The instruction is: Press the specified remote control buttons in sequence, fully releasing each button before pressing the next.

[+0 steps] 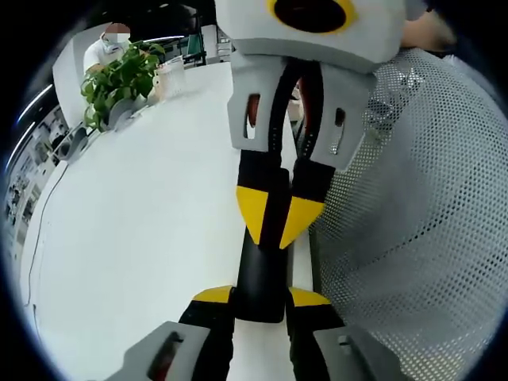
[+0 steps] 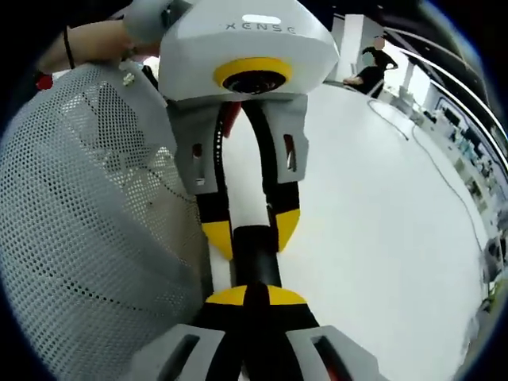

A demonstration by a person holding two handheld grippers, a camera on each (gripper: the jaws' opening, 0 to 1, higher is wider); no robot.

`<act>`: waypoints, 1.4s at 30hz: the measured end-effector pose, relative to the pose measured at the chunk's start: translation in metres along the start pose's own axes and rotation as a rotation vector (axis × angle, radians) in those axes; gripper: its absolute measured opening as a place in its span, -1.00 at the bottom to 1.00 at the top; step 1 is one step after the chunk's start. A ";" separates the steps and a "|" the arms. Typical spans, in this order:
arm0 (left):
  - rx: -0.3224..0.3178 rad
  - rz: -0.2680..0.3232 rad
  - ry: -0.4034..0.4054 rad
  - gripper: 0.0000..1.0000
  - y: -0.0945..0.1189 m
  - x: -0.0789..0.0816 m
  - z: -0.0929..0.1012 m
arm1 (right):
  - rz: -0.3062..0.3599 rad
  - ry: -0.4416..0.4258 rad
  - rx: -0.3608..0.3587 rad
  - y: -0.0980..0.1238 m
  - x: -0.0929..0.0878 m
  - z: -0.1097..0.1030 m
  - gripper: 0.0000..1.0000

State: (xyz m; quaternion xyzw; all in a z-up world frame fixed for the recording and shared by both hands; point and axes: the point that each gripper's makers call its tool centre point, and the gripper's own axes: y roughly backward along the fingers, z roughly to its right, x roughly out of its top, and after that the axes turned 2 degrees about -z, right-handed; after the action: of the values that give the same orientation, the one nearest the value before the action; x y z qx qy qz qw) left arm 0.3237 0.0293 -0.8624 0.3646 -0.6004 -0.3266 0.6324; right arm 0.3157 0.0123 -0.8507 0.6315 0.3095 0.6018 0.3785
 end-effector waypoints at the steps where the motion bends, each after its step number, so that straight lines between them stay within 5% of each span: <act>1: 0.000 0.000 0.001 -0.50 0.000 0.000 0.000 | 0.001 -0.001 0.003 0.000 0.000 0.000 -0.90; 14: 0.001 -0.001 -0.001 -0.50 0.000 0.000 0.000 | -0.037 0.019 0.004 0.004 -0.016 0.005 -0.61; 26: 0.025 0.013 0.025 -0.50 0.000 0.000 0.000 | -0.070 0.060 0.019 0.005 -0.021 0.007 -0.60; 31: 0.026 0.012 0.025 -0.50 0.000 0.000 0.000 | -0.025 -0.063 0.035 0.006 -0.019 0.007 -0.59; 42: 0.027 0.012 0.033 -0.50 0.001 -0.001 0.000 | -0.042 -0.032 0.026 0.008 -0.023 0.010 -0.59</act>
State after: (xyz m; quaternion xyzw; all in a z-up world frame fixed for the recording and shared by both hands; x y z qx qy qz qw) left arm 0.3237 0.0301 -0.8621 0.3751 -0.5964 -0.3086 0.6390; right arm 0.3232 -0.0128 -0.8562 0.6391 0.3245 0.5795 0.3879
